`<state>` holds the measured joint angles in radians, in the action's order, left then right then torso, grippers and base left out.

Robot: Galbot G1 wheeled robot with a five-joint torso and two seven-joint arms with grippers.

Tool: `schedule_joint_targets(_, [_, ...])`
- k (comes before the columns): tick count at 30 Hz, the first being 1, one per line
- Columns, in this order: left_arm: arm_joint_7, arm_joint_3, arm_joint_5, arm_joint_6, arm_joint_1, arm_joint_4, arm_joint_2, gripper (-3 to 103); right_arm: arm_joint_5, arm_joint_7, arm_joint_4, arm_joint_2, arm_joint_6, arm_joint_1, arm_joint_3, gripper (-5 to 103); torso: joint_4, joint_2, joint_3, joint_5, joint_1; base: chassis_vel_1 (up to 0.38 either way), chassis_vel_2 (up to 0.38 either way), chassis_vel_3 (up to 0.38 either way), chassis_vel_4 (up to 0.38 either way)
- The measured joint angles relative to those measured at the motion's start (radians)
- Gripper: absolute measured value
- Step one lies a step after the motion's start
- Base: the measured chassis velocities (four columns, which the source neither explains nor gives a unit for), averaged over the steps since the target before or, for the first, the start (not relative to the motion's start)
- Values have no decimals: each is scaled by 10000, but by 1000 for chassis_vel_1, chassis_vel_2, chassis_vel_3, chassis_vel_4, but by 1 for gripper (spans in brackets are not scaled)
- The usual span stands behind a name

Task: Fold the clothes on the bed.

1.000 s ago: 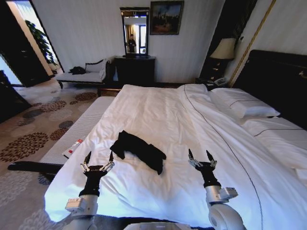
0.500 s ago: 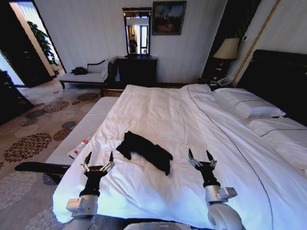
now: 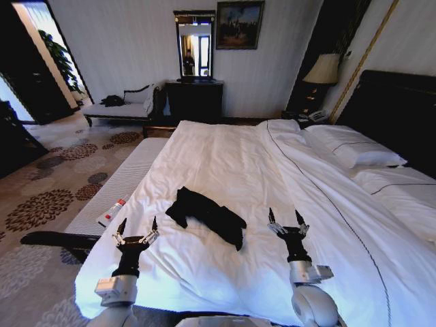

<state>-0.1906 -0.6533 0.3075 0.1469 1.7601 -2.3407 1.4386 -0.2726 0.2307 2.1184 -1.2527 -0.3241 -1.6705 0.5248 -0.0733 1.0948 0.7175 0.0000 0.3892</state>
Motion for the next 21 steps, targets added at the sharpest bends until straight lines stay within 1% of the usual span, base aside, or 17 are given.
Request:
schedule_joint_targets(1, [-76,-183,617,412,-390,248,-100,100,-7,114,-53,4,-1,91,-60,100,-1,0,0,-1,0,0,0,0,0])
schedule_joint_targets(2, [-101,-273,1003,641,-646,469,-186,100,-21,171,-107,7,-2,170,-95,100,-1,0,0,-1,0,0,0,0,0])
schedule_joint_targets(4, [-132,-344,2083,1371,-1340,1185,-468,100,-55,280,-310,42,6,447,-178,100,0,0,0,-4,0,0,0,0,0])
schedule_joint_targets(5, [-132,-344,2083,1371,-1340,1185,-468,100,-55,280,-310,42,6,447,-178,100,0,0,0,-4,0,0,0,0,0])
schedule_joint_targets(8, [-8,-125,3659,2283,-2381,2292,-863,100,-139,436,-683,147,123,902,-269,100,0,0,1,-3,1,0,0,0,0])
schedule_joint_targets(9, [-8,-125,3659,2283,-2381,2292,-863,100,-139,436,-683,147,123,902,-269,100,0,0,1,-3,1,0,0,0,0])
schedule_joint_targets(12, [54,220,4786,3169,-3450,3211,-1054,100,-238,515,-1099,212,173,1236,-356,100,0,-1,1,-1,1,0,0,0,0])
schedule_joint_targets(13, [54,220,4786,3169,-3450,3211,-1054,100,-238,515,-1099,212,173,1236,-356,100,0,-1,1,-1,1,0,0,0,0])
schedule_joint_targets(16, [-20,580,5318,3936,-4620,3966,-1155,100,-167,527,-1506,153,107,1514,-459,100,-2,0,2,-1,1,0,0,0,0])
schedule_joint_targets(17, [-20,580,5318,3936,-4620,3966,-1155,100,-167,527,-1506,153,107,1514,-459,100,-2,0,2,-1,1,0,0,0,0])
schedule_joint_targets(18, [-89,718,5485,4211,-4994,4170,-1234,100,-114,526,-1615,127,61,1610,-506,100,-1,-1,2,0,1,0,0,0,0])
schedule_joint_targets(21, [-373,1071,6000,4753,-5732,4509,-1453,100,-53,521,-1799,102,-7,1821,-589,100,0,-1,2,-1,1,0,0,0,0])
